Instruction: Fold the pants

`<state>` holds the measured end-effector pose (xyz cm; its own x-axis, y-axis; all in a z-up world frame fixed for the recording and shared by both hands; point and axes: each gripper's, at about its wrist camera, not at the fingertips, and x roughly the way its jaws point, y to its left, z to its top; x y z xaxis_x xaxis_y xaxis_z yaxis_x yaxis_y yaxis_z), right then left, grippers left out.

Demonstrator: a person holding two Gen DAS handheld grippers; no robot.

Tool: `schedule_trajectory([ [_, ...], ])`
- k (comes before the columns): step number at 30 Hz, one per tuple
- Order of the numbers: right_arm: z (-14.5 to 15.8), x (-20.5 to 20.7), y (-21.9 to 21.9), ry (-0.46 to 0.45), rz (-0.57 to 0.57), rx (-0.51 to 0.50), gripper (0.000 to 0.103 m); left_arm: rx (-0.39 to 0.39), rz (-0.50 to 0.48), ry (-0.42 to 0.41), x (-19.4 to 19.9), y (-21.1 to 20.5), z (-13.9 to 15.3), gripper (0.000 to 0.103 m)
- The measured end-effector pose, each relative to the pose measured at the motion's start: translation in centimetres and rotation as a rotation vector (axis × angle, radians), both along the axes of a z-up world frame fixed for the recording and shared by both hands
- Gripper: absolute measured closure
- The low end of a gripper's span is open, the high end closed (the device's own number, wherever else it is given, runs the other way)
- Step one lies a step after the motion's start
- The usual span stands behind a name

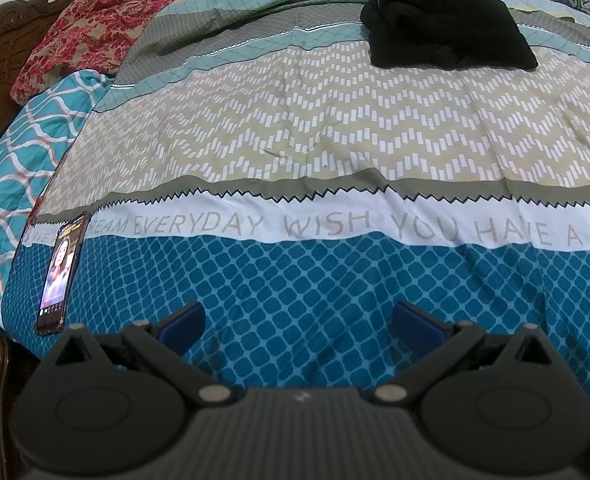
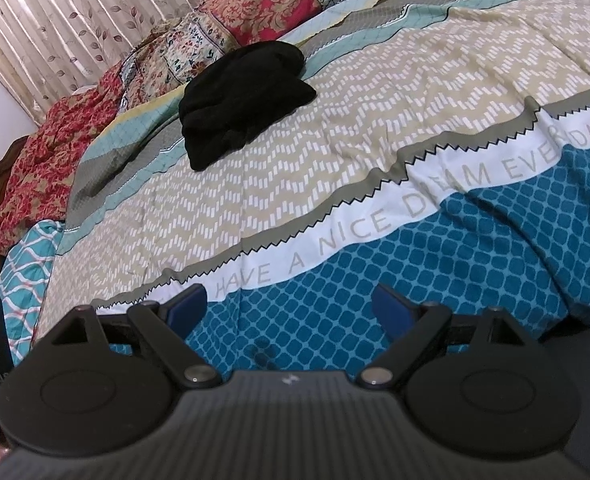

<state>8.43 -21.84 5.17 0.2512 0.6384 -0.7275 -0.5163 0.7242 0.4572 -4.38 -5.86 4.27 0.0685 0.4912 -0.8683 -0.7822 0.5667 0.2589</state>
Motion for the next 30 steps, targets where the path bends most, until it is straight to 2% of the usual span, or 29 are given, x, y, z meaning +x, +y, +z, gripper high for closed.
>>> schedule_trajectory([
  [19,0.3,0.3,-0.2,-0.009,-0.017,0.015,0.012,0.001,-0.035,-0.001,0.4,-0.5,0.1,0.000],
  [30,0.2,0.4,-0.3,-0.004,-0.016,0.019,0.012,-0.056,-0.081,-0.018,0.8,-1.5,0.2,0.000],
])
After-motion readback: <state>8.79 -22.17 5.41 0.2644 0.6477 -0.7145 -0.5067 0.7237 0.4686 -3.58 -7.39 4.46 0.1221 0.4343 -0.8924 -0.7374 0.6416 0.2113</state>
